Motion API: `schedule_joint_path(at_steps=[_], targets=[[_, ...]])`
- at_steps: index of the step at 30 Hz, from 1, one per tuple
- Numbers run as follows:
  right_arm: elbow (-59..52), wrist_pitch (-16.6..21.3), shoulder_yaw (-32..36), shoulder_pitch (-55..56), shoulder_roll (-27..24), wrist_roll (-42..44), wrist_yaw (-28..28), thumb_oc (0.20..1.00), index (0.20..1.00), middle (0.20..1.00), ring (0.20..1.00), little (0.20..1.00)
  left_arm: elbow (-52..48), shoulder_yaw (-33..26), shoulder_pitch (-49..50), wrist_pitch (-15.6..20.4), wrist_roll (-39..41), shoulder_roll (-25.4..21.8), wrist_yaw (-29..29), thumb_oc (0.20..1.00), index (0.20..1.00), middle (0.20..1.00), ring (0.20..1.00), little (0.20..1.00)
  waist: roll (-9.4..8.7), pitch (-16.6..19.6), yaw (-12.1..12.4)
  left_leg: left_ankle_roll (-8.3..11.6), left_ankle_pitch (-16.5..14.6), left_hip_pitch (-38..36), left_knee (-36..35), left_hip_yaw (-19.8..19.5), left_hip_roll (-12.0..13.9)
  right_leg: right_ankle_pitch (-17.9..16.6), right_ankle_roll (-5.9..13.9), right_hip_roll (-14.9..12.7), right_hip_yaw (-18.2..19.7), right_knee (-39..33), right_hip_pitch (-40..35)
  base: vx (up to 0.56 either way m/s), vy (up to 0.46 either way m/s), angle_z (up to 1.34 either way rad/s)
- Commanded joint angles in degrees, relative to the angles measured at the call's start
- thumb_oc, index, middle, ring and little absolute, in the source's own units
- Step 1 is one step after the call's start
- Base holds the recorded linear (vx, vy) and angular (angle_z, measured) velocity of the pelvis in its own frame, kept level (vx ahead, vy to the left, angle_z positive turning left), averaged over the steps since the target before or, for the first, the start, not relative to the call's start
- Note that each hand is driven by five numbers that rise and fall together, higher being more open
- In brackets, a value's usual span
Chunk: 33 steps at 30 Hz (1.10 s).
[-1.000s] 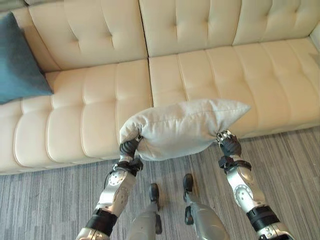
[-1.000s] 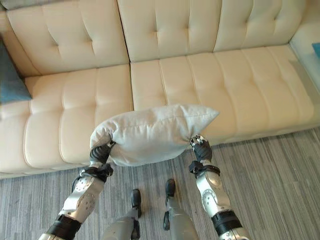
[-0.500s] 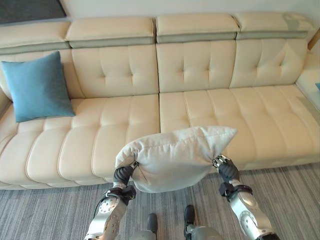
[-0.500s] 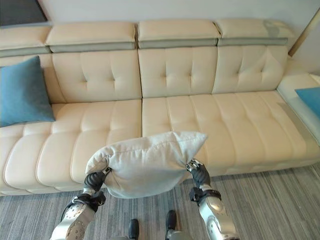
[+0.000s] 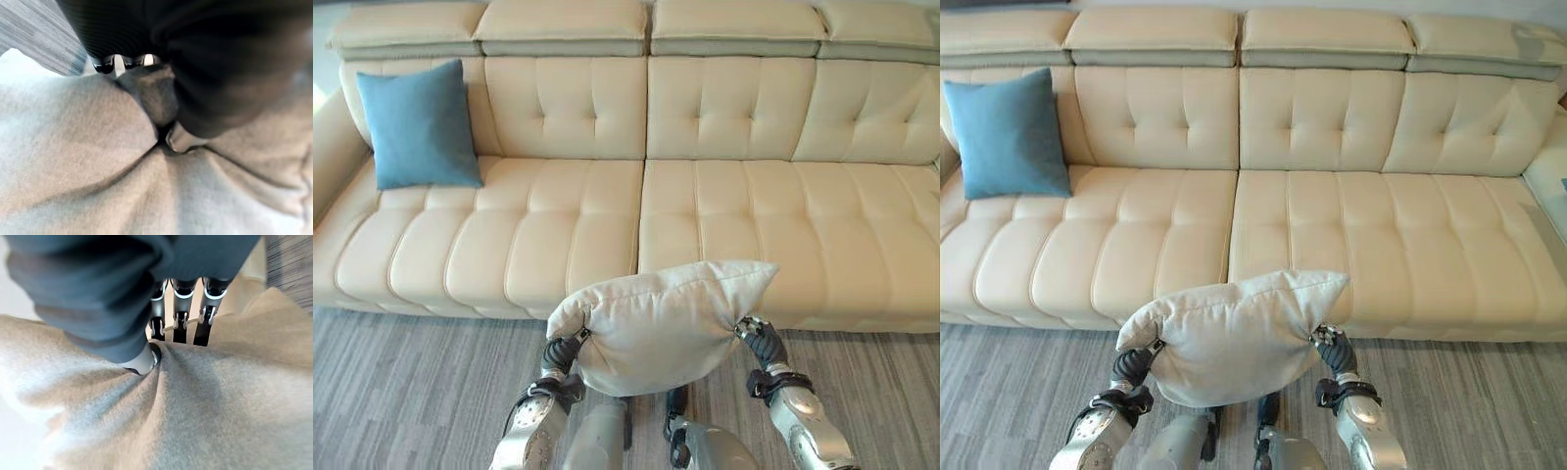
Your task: Pick up all the scattered cushions and arrange them neatly on the sofa.
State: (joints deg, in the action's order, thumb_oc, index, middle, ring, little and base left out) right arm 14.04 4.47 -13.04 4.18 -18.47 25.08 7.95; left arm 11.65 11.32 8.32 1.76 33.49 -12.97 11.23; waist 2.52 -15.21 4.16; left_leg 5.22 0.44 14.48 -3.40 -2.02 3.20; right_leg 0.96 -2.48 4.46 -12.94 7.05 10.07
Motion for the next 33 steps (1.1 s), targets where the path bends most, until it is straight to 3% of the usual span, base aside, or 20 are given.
schedule_joint_path(at_steps=[1, 2, 4, 8, 10, 13, 15, 17, 19, 21, 23, 29, 31, 33], targets=[[-4.94, 3.61, 0.08, -3.68, 1.86, -3.0, -1.11, 0.2, 0.2, 0.2, 0.2, 0.2, -7.51, -0.16, -1.59, 4.6, -1.46, -1.06, -0.48, 0.2, 0.2, 0.2, 0.2, 0.2, -4.32, 4.71, -1.39, -0.07, 7.91, 2.31, -1.6, 2.5, -3.71, 7.46, 5.32, -2.86, 2.94, -10.31, -19.2, 0.56, 0.189, 0.19], [-4.86, 3.47, 0.01, -3.73, 2.1, -3.4, -0.95, 0.2, 0.2, 0.2, 0.2, 0.2, -7.41, -0.04, -1.44, 4.57, -1.76, -1.08, -0.41, 0.2, 0.2, 0.2, 0.2, 0.2, -4.39, 5.08, -1.24, 0.15, 10.18, 2.02, -1.6, 2.31, -3.74, 7.67, 5.45, -3.1, 2.68, -10.88, -20.43, 0.49, 0.176, 0.9], [-4.41, 3.09, -0.44, -4.0, 2.85, -3.83, -0.99, 0.2, 0.2, 0.2, 0.2, 0.2, -7.11, -0.11, -1.28, 4.67, -1.34, -1.05, -0.04, 0.2, 0.2, 0.2, 0.2, 0.2, -4.94, 6.09, -1.09, -0.58, 10.32, 0.92, -1.6, 2.21, -4.17, 8.63, 5.64, -4.17, 3.38, -10.41, -21.0, 0.45, 0.195, 0.45], [-4.53, 3.1, -0.71, -4.08, 4.42, -4.58, -1.06, 0.2, 0.2, 0.2, 0.2, 0.2, -7.2, -0.25, -1.61, 4.66, -1.82, -2.2, 0.32, 0.2, 0.2, 0.2, 0.2, 0.2, -7.21, 7.59, -0.43, -4.03, 7.37, -2.66, -1.6, 4.45, -5.77, 8.56, 8.2, -7.75, 4.23, -3.76, -20.45, 0.47, 0.219, -0.26], [-4.37, 2.88, -1.2, -4.45, 5.15, -4.35, -1.19, 0.2, 0.2, 0.2, 0.2, 0.2, -7.25, -0.09, -2.11, 4.51, -2.34, -2.74, 0.57, 0.2, 0.2, 0.2, 0.2, 0.2, -7.79, 7.8, -0.15, -5.81, 5.46, -4.49, -1.6, 5.47, -6.45, 5.26, 9.68, -9.2, 4.62, 3.36, -17.27, 0.32, 0.202, -0.5], [-4.68, 2.99, -1.52, -5.03, 5.59, -4.66, -1.29, 0.2, 0.2, 0.2, 0.2, 0.2, -7.79, 0.16, -3.11, 4.53, -2.57, -3.56, 1.28, 0.2, 0.2, 0.2, 0.2, 0.2, -7.82, 6.93, -0.87, -8.46, 2.71, -7.51, -1.6, 6.68, -8.12, -4.45, 12.39, -11.97, 5.02, 18.14, -10.42, 0.23, 0.211, -0.42], [-4.84, 2.71, -1.3, -5.24, 5.72, -5.38, -0.77, 0.2, 0.2, 0.2, 0.2, 0.2, -7.7, 1.02, -4.22, 4.24, -3.19, -3.8, 1.1, 0.2, 0.2, 0.2, 0.2, 0.2, -6.63, 6.28, -1.96, -8.84, 1.0, -9.68, -1.6, 6.66, -7.91, -3.95, 10.91, -12.17, 4.51, 21.74, -6.78, 0.21, 0.174, -0.18], [-4.77, 2.71, -1.06, -5.91, 5.94, -5.18, -0.39, 0.2, 0.2, 0.2, 0.2, 0.2, -7.33, 1.79, -5.96, 4.38, -3.56, -4.02, 0.72, 0.2, 0.2, 0.2, 0.2, 0.2, -5.23, 5.33, -2.79, -8.47, 0.43, -11.03, -1.6, 6.82, -7.02, -0.14, 9.48, -11.29, 3.6, 19.51, -3.19, 0.16, 0.09, -0.1], [-5.05, 2.97, -0.63, -7.17, 6.06, -4.45, -0.06, 0.2, 0.2, 0.2, 0.2, 0.2, -7.25, 2.14, -7.43, 4.79, -4.05, -4.24, 0.49, 0.2, 0.2, 0.2, 0.2, 0.2, -3.74, 4.48, -3.3, -7.66, -0.41, -12.79, -1.6, 7.4, -5.77, 2.56, 8.81, -9.96, 1.91, 9.49, -1.32, 0.22, 0.006, -0.05], [-5.34, 3.24, -0.51, -7.39, 5.98, -4.01, -0.04, 0.2, 0.2, 0.2, 0.2, 0.2, -7.25, 1.74, -8.05, 4.79, -4.53, -4.07, 0.52, 0.2, 0.2, 0.2, 0.2, 0.2, -3.86, 4.4, -3.67, -7.3, -1.07, -14.4, -1.6, 7.91, -5.93, 0.05, 9.55, -7.78, 3.95, -0.71, -1.29, 0.24, -0.057, -0.09], [-5.37, 3.39, -0.45, -8.01, 5.74, -3.73, -0.02, 0.2, 0.2, 0.2, 0.2, 0.2, -6.86, 1.0, -9.29, 4.91, -5.81, -3.67, 0.69, 0.2, 0.2, 0.2, 0.2, 0.2, -4.52, 4.38, -3.87, -6.56, -2.35, -16.94, -1.6, 8.79, -6.31, -5.53, 11.36, -6.25, 5.66, -12.05, 0.61, 0.27, -0.107, -0.26], [-5.2, 3.17, -0.35, -7.51, 5.81, -3.33, -0.67, 0.2, 0.2, 0.2, 0.2, 0.2, -6.26, 0.74, -9.97, 5.35, -7.56, -3.0, 0.52, 0.2, 0.2, 0.2, 0.2, 0.2, -4.71, 4.95, -4.2, -5.9, -4.93, -20.54, -1.6, 8.19, -6.45, -5.63, 12.06, -6.23, 5.46, -12.05, 1.51, 0.28, -0.123, -0.06], [-4.71, 3.61, -0.53, -6.3, 5.44, -2.23, -1.76, 0.2, 0.2, 0.2, 0.2, 0.2, -6.14, 0.81, -9.13, 5.52, -6.98, -1.65, 0.1, 0.2, 0.2, 0.2, 0.2, 0.2, -4.55, 6.74, -4.98, -5.34, -6.45, -22.58, 1.08, 6.72, -5.66, -6.91, 10.57, -5.43, 5.73, -12.05, -1.92, 0.48, -0.222, 0.16], [-4.94, 3.38, -0.65, -5.29, 4.66, -1.93, -2.18, 0.2, 0.2, 0.2, 0.2, 0.2, -6.15, 0.86, -8.25, 5.37, -6.16, -1.0, -0.35, 0.2, 0.2, 0.2, 0.2, 0.2, -4.01, 7.16, -5.34, -4.06, -5.88, -21.78, 6.6, 6.33, -4.64, -5.57, 9.31, -5.28, 4.6, -12.05, -4.48, 0.37, -0.216, 0.41]])
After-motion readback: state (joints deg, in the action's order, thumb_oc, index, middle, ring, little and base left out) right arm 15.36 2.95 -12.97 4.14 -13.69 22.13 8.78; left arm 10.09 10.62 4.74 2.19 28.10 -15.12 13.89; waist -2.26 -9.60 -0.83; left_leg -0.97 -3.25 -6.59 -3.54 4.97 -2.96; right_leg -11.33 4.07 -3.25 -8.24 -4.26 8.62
